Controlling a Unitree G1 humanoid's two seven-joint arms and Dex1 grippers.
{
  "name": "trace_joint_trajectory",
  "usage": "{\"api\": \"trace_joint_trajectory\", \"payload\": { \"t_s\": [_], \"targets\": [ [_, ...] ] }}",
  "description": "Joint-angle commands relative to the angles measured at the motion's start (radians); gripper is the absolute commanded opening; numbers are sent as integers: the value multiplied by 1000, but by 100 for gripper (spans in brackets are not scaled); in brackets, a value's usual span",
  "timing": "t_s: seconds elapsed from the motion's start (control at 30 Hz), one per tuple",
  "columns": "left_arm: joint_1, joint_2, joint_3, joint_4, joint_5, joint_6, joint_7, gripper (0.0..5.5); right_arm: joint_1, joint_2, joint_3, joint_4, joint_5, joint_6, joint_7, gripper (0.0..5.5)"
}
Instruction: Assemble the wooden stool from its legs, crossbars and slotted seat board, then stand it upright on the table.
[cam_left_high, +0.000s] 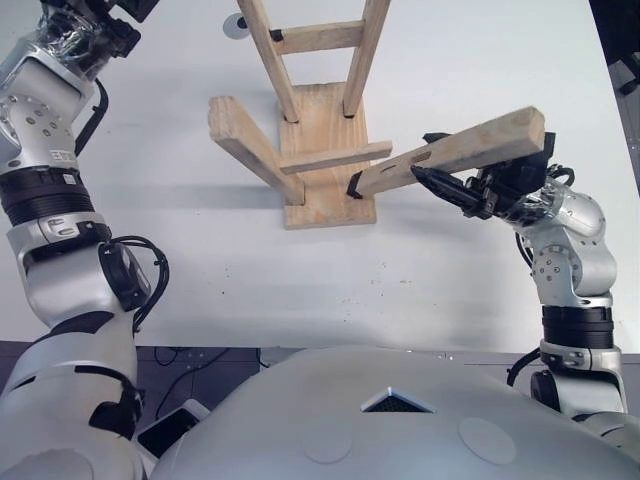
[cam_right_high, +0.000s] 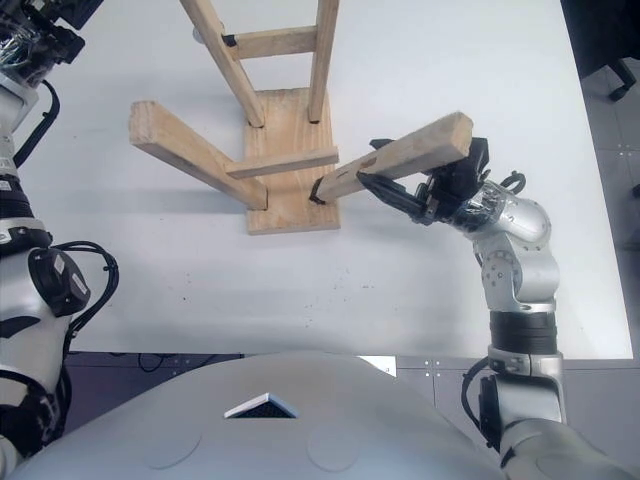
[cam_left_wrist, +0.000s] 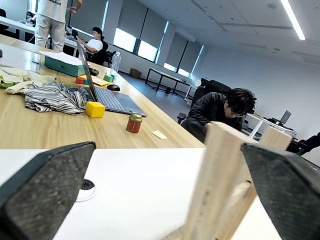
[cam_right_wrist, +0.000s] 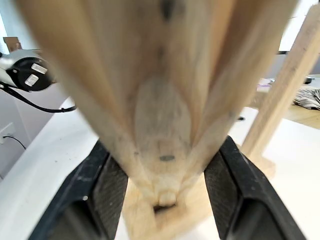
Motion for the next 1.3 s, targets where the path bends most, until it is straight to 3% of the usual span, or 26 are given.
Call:
{"api": "trace_joint_trajectory", "payload": {
  "t_s": [0.03, 0.23, 0.53, 0.87, 1.07, 1.3],
  "targets": [
    [-26, -10, 2, 20, 22, -5, 6, 540, -24, -101, 6, 89, -17, 99, 64, 202],
    [-8, -34, -5, -6, 25, 8, 9, 540, -118, -203, 55, 148, -22, 190, 174, 202],
    [77, -68, 8, -110, 6, 42, 49, 540, -359, -259, 226, 361, -167, 92, 336, 202],
    [159, -99, 42, -199, -18, 51, 107, 540, -480, -236, 325, 400, -210, 61, 416, 202],
    [183, -116, 53, -233, -30, 53, 137, 540, -473, -205, 342, 262, -187, 91, 383, 202],
    [190, -123, 49, -269, -46, 59, 138, 540, -502, -166, 338, 289, -207, 118, 324, 202]
  ]
}}
